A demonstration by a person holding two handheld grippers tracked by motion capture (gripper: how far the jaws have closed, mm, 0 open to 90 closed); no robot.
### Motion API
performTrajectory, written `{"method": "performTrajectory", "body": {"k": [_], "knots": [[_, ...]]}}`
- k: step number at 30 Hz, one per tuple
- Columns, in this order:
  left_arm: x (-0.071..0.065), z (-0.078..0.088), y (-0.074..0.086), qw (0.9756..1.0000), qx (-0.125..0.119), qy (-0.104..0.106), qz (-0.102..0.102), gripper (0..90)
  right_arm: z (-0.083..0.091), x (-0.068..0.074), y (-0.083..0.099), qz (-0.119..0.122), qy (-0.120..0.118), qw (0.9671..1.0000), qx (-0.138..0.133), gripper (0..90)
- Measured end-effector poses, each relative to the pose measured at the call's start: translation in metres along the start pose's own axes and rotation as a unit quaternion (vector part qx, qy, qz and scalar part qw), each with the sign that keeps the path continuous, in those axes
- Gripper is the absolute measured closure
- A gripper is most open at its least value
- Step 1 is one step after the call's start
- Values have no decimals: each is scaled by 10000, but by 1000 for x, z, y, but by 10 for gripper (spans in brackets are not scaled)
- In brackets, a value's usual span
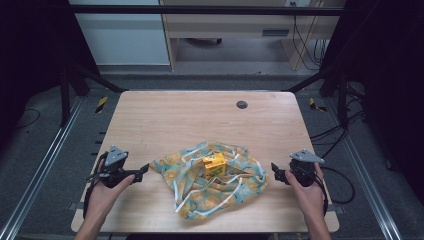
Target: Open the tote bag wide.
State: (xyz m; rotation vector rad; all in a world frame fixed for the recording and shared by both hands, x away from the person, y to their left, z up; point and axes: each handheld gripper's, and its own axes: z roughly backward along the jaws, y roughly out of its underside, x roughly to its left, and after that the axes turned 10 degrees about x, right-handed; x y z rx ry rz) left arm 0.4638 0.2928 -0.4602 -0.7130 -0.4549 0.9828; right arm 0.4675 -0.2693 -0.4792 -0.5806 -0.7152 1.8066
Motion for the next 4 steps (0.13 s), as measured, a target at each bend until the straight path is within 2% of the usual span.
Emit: {"method": "performTrajectory", "body": {"k": [2, 4], "knots": [[4, 1, 8, 10000, 53, -67, -2, 63, -1, -1, 6, -37, 127, 9999, 40, 101], [6, 4, 13, 9997, 157, -181, -52, 62, 0, -1, 10, -66, 117, 9999, 55, 101]]}}
